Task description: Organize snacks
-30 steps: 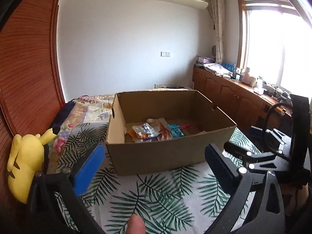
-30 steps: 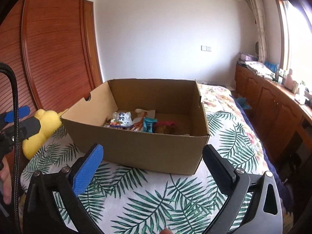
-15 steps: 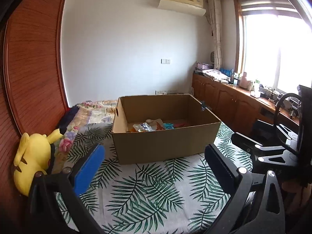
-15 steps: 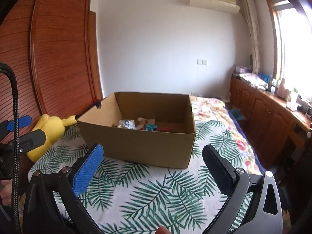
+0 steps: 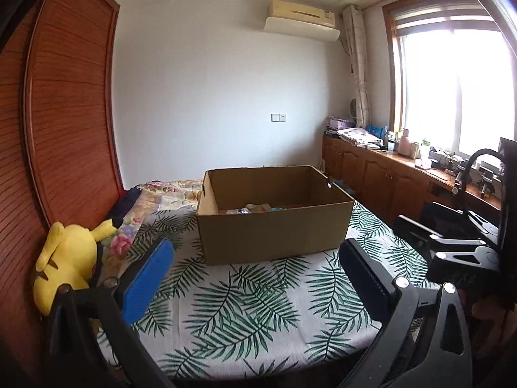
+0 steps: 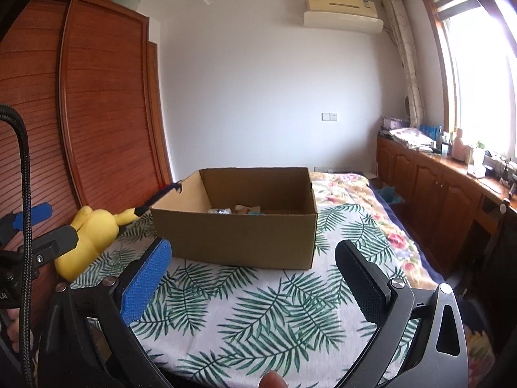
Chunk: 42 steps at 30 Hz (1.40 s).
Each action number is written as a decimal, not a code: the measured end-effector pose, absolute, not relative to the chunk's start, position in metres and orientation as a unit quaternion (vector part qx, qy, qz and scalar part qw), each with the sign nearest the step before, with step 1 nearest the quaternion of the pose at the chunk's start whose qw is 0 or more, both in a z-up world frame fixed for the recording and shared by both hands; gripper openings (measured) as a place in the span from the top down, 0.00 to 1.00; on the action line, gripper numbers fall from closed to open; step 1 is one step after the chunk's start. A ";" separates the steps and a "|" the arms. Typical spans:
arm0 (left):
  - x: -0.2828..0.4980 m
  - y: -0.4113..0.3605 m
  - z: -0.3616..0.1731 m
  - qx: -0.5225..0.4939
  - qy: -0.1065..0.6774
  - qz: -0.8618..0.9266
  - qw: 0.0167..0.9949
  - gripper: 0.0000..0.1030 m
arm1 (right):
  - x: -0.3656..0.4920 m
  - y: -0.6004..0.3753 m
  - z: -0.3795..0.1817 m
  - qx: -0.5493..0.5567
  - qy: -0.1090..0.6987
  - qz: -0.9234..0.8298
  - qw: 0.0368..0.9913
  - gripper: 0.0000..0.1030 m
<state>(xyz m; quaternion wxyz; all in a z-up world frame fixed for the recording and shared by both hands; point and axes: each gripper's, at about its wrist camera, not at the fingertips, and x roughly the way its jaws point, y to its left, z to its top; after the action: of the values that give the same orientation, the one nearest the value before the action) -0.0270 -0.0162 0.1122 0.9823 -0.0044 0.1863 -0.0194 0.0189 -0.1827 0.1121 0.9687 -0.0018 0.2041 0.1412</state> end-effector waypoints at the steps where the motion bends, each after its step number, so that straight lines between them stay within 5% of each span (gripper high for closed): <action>1: -0.029 -0.016 0.110 -0.004 0.185 -0.016 0.983 0.00 | 0.017 -0.184 0.112 -0.001 0.203 0.139 0.969 0.00; 42: -0.030 -0.008 0.087 -0.008 0.196 0.000 0.981 0.00 | -0.006 -0.191 0.101 -0.017 0.193 0.121 0.974 0.01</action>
<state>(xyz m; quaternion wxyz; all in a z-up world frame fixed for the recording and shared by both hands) -0.0300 -0.0082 0.0866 0.9805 -0.0075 0.1962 -0.0001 -0.0062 -0.1914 0.1009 0.9735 -0.0170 0.1928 0.1214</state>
